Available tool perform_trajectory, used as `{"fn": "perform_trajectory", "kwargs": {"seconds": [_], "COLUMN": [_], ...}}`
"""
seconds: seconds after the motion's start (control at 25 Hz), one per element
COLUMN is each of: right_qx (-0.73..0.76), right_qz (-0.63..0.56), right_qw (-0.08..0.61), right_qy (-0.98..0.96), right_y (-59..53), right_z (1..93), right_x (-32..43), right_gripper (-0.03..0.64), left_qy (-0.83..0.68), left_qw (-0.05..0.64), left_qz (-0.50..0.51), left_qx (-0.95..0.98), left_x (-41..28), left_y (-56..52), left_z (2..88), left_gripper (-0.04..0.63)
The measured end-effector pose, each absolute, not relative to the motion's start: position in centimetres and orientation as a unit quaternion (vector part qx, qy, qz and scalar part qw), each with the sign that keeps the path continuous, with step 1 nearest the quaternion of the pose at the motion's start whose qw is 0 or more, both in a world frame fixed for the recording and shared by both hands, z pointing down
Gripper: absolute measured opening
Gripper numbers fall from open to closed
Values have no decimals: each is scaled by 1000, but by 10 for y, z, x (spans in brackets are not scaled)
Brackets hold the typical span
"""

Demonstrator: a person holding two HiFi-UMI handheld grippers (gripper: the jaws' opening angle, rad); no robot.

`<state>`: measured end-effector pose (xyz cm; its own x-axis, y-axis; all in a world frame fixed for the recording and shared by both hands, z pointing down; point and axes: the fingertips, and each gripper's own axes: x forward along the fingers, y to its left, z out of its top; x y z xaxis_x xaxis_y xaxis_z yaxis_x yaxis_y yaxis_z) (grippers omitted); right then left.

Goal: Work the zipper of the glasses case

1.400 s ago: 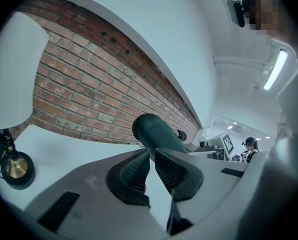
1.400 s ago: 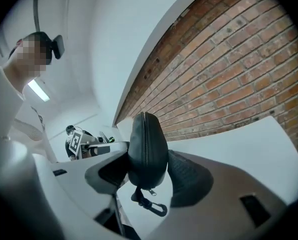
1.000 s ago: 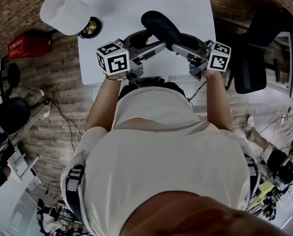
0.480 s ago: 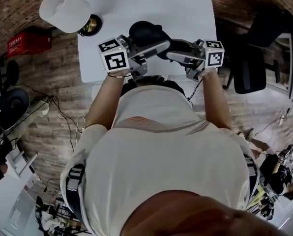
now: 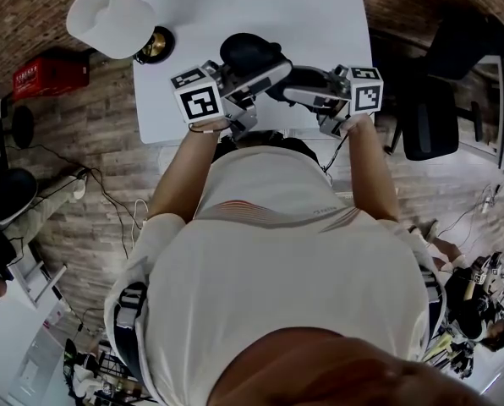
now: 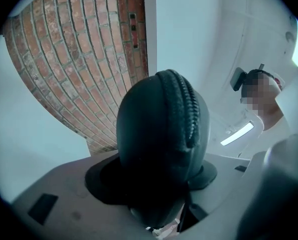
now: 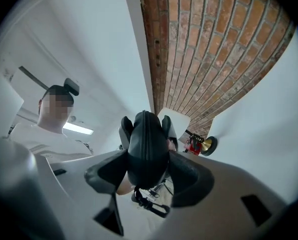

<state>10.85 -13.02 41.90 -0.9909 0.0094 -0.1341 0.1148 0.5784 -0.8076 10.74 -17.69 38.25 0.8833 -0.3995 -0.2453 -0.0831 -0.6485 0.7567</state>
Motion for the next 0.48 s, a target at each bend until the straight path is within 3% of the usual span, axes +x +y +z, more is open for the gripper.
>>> {"fn": "perform_trajectory", "kwargs": {"seconds": [0.2, 0.48], "right_qx": [-58, -205], "right_qz": [-407, -328], "right_qw": [58, 4], "right_qy": [910, 922], "right_y": [-149, -153], "right_z": [421, 446], "right_x": [125, 145], "right_gripper": [310, 222], "left_qy": [-183, -275], "left_qw": [405, 394], "left_qz": [-206, -222], "left_qx": [872, 848], "left_x": [96, 68], "left_y": [-193, -223], "left_z": [388, 394], "left_gripper": [276, 271]}}
